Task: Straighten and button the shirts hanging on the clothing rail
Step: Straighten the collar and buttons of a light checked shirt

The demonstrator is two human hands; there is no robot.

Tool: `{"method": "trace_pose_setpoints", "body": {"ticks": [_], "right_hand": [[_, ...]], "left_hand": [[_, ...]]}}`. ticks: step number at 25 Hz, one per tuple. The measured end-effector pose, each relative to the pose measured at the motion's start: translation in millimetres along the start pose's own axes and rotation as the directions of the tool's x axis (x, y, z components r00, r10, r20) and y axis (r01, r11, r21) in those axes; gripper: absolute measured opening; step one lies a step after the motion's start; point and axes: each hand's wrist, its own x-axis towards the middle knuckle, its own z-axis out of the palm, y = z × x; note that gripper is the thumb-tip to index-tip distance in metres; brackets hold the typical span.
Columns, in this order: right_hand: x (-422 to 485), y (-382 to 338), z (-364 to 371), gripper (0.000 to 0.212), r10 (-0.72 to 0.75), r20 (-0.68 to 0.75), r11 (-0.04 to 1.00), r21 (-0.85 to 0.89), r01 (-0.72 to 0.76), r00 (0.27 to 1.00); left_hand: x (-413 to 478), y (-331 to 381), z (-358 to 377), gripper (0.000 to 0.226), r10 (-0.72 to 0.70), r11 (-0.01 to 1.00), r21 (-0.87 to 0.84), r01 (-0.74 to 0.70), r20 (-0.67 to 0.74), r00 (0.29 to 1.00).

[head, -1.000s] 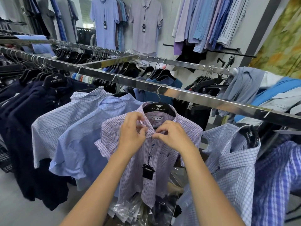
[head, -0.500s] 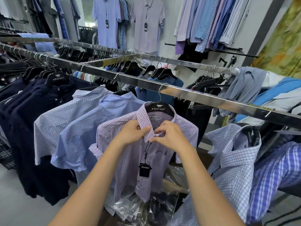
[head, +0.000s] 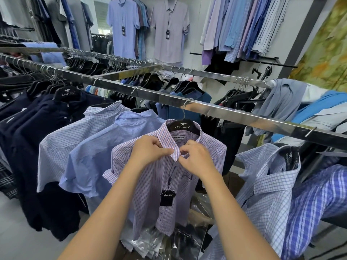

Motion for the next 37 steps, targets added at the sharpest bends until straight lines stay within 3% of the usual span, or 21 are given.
{"method": "trace_pose_setpoints", "body": {"ticks": [2, 6, 9, 14, 17, 21, 25, 29, 32, 34, 37], "right_hand": [[1, 0, 2, 0.014, 0.013, -0.003, 1.000, -0.026, -0.013, 1.000], [1, -2, 5, 0.020, 0.038, -0.029, 0.998, -0.039, -0.039, 0.999], [2, -2, 5, 0.022, 0.034, -0.031, 0.999, -0.024, -0.035, 0.999], [4, -4, 4, 0.019, 0.058, -0.019, 0.998, -0.021, -0.058, 0.998], [2, -6, 4, 0.022, 0.065, -0.037, 0.997, -0.047, -0.067, 0.997], [2, -9, 6, 0.017, 0.133, -0.098, 0.989, -0.054, -0.139, 0.986], [0, -9, 4, 0.013, 0.105, -0.038, 0.994, -0.013, -0.106, 0.994], [0, 0, -4, 0.013, 0.043, 0.065, 0.999, 0.023, -0.044, 0.997], [-1, 5, -4, 0.024, 0.040, 0.134, 0.999, 0.015, -0.042, 0.990], [0, 7, -4, 0.031, 0.050, 0.134, 0.998, 0.025, -0.054, 0.990], [1, 9, -5, 0.025, 0.038, 0.107, 0.998, 0.035, -0.042, 0.993]], "left_hand": [[-3, 2, 1, 0.049, -0.013, 0.996, -0.086, 0.015, 0.023, 1.000], [-5, -3, 8, 0.029, -0.042, 0.898, -0.426, 0.114, 0.176, 0.984], [-9, -1, 11, 0.034, -0.057, 0.819, -0.541, 0.191, 0.254, 0.965], [-9, 0, 11, 0.029, -0.162, 0.539, -0.781, 0.316, 0.272, 0.948], [-7, -3, 20, 0.040, -0.247, 0.568, -0.790, 0.230, 0.103, 0.964], [-1, -7, 28, 0.027, -0.258, 0.666, -0.728, 0.160, -0.024, 0.966], [0, -8, 37, 0.006, -0.200, 0.727, -0.665, 0.171, 0.033, 0.979], [-4, -5, 35, 0.023, -0.106, 0.781, -0.600, 0.171, 0.142, 0.984], [-4, -6, 37, 0.019, -0.074, 0.815, -0.562, 0.141, 0.140, 0.987], [-4, -6, 40, 0.017, -0.068, 0.901, -0.428, 0.070, 0.019, 0.998], [-14, 2, 42, 0.041, -0.059, 0.988, -0.157, 0.015, -0.284, 0.957]]}}
